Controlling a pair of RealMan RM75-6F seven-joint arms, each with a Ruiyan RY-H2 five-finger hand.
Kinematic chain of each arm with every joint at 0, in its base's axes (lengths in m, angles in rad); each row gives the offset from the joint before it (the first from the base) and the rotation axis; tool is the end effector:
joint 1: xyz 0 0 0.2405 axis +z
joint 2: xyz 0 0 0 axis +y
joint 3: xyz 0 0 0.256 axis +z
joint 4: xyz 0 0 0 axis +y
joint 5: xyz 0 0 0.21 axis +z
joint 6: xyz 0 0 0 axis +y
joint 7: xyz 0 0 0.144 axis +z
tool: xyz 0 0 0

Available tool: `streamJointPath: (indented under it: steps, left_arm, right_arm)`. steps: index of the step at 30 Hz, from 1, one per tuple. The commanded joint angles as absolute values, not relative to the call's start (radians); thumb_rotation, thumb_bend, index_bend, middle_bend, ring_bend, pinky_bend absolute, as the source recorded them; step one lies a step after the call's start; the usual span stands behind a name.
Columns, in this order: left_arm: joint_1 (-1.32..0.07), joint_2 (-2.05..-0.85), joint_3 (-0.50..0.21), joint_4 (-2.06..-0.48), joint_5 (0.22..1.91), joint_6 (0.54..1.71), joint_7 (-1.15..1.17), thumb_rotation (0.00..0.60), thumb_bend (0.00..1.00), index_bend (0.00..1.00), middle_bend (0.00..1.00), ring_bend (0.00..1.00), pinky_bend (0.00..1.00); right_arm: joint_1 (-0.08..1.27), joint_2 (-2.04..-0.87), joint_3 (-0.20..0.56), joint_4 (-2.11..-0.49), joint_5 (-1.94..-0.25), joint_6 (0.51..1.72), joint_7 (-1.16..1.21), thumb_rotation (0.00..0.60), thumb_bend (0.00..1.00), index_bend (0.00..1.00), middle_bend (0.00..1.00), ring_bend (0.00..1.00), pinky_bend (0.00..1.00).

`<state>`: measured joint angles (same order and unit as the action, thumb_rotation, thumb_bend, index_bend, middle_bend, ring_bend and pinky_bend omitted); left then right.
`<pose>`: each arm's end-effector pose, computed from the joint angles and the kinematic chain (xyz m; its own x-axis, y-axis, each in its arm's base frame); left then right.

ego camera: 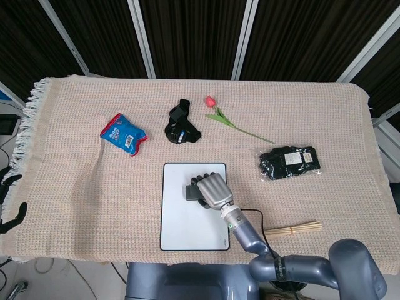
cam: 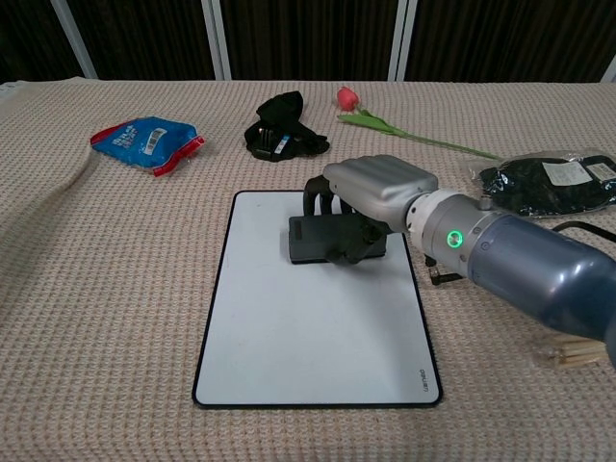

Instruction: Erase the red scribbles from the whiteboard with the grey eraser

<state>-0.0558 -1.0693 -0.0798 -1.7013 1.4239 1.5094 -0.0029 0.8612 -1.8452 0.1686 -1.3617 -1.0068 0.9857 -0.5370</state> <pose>-0.3083 0.1767 0.1778 0.3500 -0.0383 0.9360 0.9345 0.0836 -0.3461 -0.0834 -0.3201 -0.1019 0.4873 -0.2822 0.8263 -0.8216 -0.4686 0.3245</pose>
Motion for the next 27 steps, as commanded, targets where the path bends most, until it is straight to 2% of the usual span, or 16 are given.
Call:
streamJointPath:
  steps: [1, 10, 15, 21, 27]
  left_arm:
    - [-0.056, -1.069, -0.08, -1.701, 1.423, 1.509, -0.004, 0.6, 0.39, 0.2, 0.04, 0.0, 0.01]
    - [-0.055, -1.066, -0.082, -1.703, 1.422, 1.51, -0.008, 0.6, 0.38, 0.2, 0.04, 0.0, 0.01]
    - [-0.055, -1.064, -0.083, -1.703, 1.42, 1.51, -0.011, 0.6, 0.39, 0.2, 0.04, 0.0, 0.01]
    - [-0.055, -1.064, -0.082, -1.704, 1.422, 1.51, -0.012, 0.6, 0.39, 0.2, 0.04, 0.0, 0.01]
    - [-0.054, -1.065, -0.082, -1.705, 1.422, 1.512, -0.01, 0.6, 0.38, 0.2, 0.04, 0.0, 0.01]
  right_arm:
    - [0.881, -1.879, 0.199, -1.324, -0.984, 0.974, -0.545, 0.6, 0.38, 0.43, 0.47, 0.5, 0.48]
    - [0.95, -1.958, 0.285, -1.173, -0.927, 0.935, -0.57, 0.6, 0.38, 0.43, 0.47, 0.5, 0.48]
    - [0.966, -1.961, 0.328, -1.098, -0.889, 0.915, -0.558, 0.6, 0.38, 0.43, 0.47, 0.5, 0.48]
    - [0.948, -1.92, 0.337, -1.087, -0.89, 0.903, -0.517, 0.6, 0.38, 0.43, 0.47, 0.5, 0.48]
    - [0.91, -1.869, 0.308, -1.13, -0.917, 0.911, -0.486, 0.6, 0.38, 0.43, 0.47, 0.5, 0.48]
